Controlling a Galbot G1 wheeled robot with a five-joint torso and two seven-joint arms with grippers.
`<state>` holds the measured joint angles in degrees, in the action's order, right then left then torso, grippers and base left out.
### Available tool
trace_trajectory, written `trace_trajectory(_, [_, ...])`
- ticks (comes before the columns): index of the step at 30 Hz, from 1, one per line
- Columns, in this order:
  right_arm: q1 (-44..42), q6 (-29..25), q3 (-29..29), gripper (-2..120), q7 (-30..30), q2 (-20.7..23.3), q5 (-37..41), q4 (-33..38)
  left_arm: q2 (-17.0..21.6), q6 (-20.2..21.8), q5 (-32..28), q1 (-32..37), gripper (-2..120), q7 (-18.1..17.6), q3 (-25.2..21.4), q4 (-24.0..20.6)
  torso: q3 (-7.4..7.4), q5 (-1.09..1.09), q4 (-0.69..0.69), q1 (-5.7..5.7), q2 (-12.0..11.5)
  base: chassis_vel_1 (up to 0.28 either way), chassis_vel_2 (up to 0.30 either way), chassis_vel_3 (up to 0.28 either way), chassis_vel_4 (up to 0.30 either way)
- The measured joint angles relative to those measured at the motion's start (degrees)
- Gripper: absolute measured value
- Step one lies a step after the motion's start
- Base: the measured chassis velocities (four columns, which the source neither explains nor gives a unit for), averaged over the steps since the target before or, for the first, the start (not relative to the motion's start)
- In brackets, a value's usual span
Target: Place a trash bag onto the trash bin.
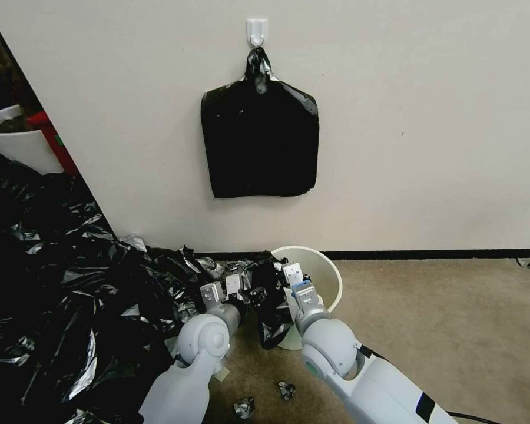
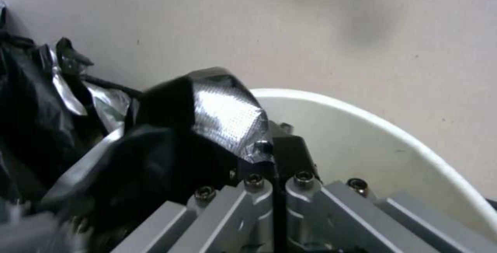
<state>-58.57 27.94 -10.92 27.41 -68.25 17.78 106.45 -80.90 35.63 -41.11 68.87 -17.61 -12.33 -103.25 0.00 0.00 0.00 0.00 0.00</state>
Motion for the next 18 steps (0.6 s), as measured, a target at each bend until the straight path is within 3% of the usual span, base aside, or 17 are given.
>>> trace_trajectory(9, [0.5, -5.6, 0.8, 0, -0.6, 1.1, -0.5, -0.3, 3.9, -2.9, 11.7, 1.9, 6, 9.2, 0.1, -1.0, 0.00, -0.01, -0.01, 0.00, 0.0, 0.000, 0.000, 0.000, 0.000])
trace_trajectory(14, [0.4, -12.2, 1.2, 0, -2.5, 1.8, -2.1, -0.7, 6.3, -3.7, 15.9, 2.7, 6, 12.9, -0.6, -2.2, 0.00, 0.01, 0.00, 0.00, 0.0, 0.000, 0.000, 0.000, 0.000])
trace_trajectory(18, [0.2, -15.8, 2.4, 0, -4.8, 2.8, -3.8, -1.0, 10.0, -5.7, 23.0, 3.4, 6, 19.8, -1.3, -3.6, 0.00, -0.01, 0.00, 0.00, 0.0, 0.000, 0.000, 0.000, 0.000])
